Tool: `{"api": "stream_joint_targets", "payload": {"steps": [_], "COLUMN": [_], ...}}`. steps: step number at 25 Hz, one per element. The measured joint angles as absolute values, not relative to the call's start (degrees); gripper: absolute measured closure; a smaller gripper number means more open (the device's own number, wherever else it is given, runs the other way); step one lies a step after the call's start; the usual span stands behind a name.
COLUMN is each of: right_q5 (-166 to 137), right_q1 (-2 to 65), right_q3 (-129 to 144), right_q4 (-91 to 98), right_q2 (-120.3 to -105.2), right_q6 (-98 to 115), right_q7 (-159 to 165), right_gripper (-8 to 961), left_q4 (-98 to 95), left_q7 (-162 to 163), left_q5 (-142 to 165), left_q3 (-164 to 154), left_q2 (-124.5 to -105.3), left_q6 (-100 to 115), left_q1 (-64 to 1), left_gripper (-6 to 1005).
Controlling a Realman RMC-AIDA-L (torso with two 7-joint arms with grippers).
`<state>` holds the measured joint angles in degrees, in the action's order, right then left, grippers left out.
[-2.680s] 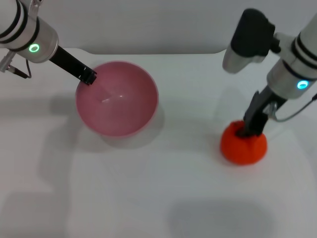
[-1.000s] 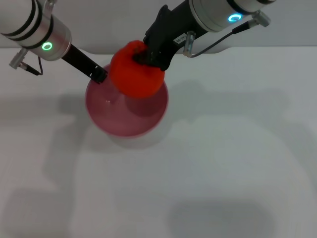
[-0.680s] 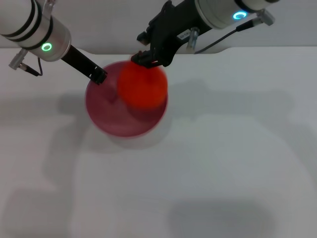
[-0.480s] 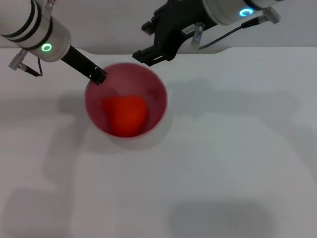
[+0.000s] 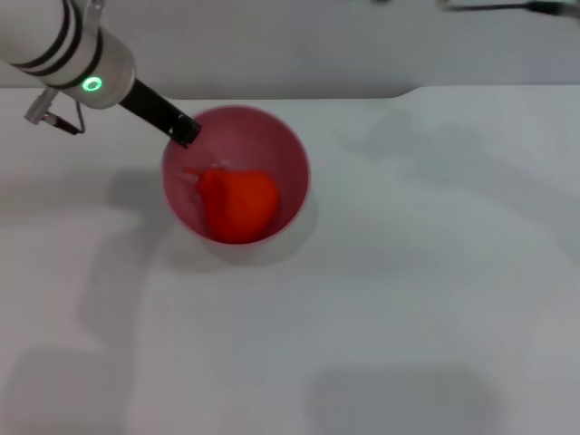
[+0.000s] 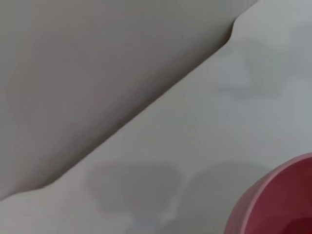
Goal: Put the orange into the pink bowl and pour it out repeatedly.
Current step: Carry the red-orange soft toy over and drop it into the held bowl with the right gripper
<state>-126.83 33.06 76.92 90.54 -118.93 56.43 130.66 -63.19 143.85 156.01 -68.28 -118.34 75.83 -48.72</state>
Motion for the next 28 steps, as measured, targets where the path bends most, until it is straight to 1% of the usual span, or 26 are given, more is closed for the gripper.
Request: {"api": "stream_joint_targets", "payload": {"steps": [3,6,8,9,10,11,13,19,21,28], "right_q5": [-112.2,-98.7,-91.3,-88.7,-86.2,-84.3,-82.5,-82.0,-81.8,-81.6], "right_q1": [26.8,23.8,22.6,22.3,22.1,21.9,21.8,22.1,22.3,22.6], "right_q3": [73.7,70.5,68.4,67.8,67.1,66.4,65.7,64.3,64.1,63.9], "right_q4": [87.2,82.3,78.6,77.1,75.4,73.9,72.0,69.6,69.2,68.6], "right_q2": [-118.83,-118.70,-118.73,-118.75,-118.75,-118.71,-118.65,-118.60,-118.58,-118.60], "right_q6": [49.8,48.7,48.7,48.7,48.8,49.0,49.2,48.8,48.8,48.7], "right_q7": [123.3,114.8,109.6,107.8,106.2,105.0,103.7,103.0,103.0,102.9], "right_gripper": [294,294,294,294,294,294,294,294,294,295], "left_q4": [-64.1,-66.1,-69.0,-70.5,-70.5,-73.9,-75.2,-81.4,-81.9,-81.1], "left_q7": [144.1,144.1,144.1,144.1,144.1,143.9,143.8,144.1,144.0,141.6], "left_q5": [154.4,152.9,151.9,151.9,151.9,152.3,152.5,157.2,158.2,165.1], "left_q3": [-72.4,-76.4,-81.2,-83.6,-83.6,-88.1,-89.5,-97.9,-99.6,-107.8], "left_q2": [-118.36,-118.33,-118.29,-118.26,-118.26,-118.20,-118.16,-118.19,-118.23,-118.20], "left_q6": [71.6,67.4,62.8,60.5,60.5,56.4,55.0,43.7,41.0,21.2], "left_q1": [-46.8,-44.7,-42.1,-40.6,-40.6,-37.5,-36.4,-29.1,-27.8,-20.1], "left_gripper": [957,957,957,958,958,958,958,958,958,957]}}
